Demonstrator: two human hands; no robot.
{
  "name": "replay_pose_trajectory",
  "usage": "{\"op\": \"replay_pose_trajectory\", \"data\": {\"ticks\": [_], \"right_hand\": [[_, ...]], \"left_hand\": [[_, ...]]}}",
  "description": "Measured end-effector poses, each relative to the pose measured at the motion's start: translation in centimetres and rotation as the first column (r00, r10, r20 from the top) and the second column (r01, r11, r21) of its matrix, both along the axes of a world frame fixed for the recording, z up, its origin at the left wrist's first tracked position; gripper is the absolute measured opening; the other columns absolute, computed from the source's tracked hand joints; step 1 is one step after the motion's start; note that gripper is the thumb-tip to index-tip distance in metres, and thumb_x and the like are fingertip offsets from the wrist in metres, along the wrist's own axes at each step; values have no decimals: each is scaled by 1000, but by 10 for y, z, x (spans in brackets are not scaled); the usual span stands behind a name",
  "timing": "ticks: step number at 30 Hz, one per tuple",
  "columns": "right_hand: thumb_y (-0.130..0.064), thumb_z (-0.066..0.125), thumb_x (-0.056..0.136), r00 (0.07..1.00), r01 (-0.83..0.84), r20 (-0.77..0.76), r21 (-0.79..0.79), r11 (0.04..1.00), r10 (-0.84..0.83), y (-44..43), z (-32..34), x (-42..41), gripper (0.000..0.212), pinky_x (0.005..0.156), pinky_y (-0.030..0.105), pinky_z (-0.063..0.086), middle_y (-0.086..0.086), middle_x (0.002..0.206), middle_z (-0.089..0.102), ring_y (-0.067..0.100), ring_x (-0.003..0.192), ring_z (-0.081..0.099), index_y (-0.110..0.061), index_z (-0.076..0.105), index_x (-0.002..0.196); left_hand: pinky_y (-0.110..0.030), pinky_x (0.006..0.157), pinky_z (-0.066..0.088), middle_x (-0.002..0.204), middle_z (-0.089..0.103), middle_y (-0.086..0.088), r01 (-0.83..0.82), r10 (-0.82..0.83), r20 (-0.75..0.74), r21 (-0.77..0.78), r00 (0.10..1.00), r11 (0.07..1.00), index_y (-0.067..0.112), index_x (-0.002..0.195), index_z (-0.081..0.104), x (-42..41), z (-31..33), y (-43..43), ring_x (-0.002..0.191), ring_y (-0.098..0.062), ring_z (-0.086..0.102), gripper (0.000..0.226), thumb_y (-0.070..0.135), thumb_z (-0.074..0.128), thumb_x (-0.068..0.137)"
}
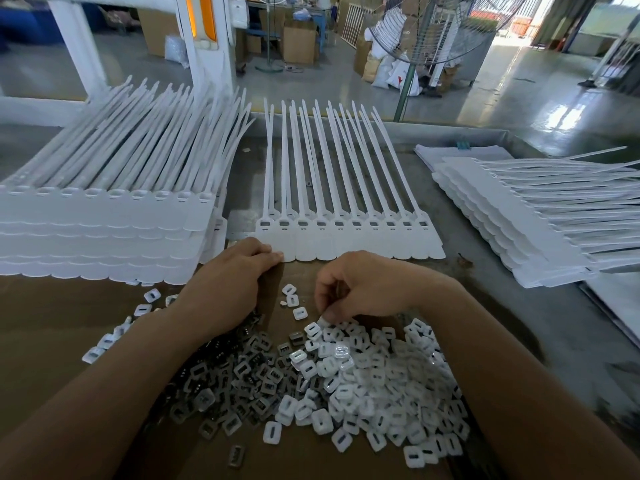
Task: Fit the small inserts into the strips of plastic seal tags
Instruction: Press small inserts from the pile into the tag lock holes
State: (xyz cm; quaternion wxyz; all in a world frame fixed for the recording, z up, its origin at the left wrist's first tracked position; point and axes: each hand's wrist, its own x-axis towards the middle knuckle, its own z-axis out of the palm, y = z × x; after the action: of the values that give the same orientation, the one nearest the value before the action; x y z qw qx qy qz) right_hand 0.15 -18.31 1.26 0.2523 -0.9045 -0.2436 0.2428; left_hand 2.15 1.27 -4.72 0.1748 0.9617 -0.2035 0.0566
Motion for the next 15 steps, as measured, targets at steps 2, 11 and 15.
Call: {"op": "replay_pose_trajectory", "data": {"ticks": [2, 11, 15], "right_hand": [[-17, 65, 84, 1000, 9, -12, 13, 1000, -9, -1, 0, 0, 19, 69, 14, 44, -16, 77, 58, -5, 70, 53, -31, 56, 74], [-8, 53, 91, 991, 130, -42, 154, 979, -126, -5, -1, 6, 25, 62, 14, 48, -6, 77, 63, -4, 61, 57, -30, 59, 83], [-2, 51, 91, 981, 189, -92, 228, 955, -173, -6, -4, 7, 29, 57, 11, 47, -5, 73, 63, -2, 62, 60, -26, 64, 81]], "left_hand": [[-33, 103, 35, 138, 38, 3, -1, 1, 1, -2, 1000, 1000, 25, 134, 43, 0, -1, 1, 127, -16, 36, 54, -2, 35, 89], [-31, 102, 34, 140, 36, 4, -2, 2, 0, 31, 1000, 1000, 26, 136, 40, -1, 1, 1, 128, -15, 34, 53, 0, 36, 90], [-31, 101, 34, 141, 35, 5, -9, 9, 0, 30, 1000, 999, 26, 136, 40, -2, 2, 0, 128, -14, 34, 53, 0, 35, 90]]}}
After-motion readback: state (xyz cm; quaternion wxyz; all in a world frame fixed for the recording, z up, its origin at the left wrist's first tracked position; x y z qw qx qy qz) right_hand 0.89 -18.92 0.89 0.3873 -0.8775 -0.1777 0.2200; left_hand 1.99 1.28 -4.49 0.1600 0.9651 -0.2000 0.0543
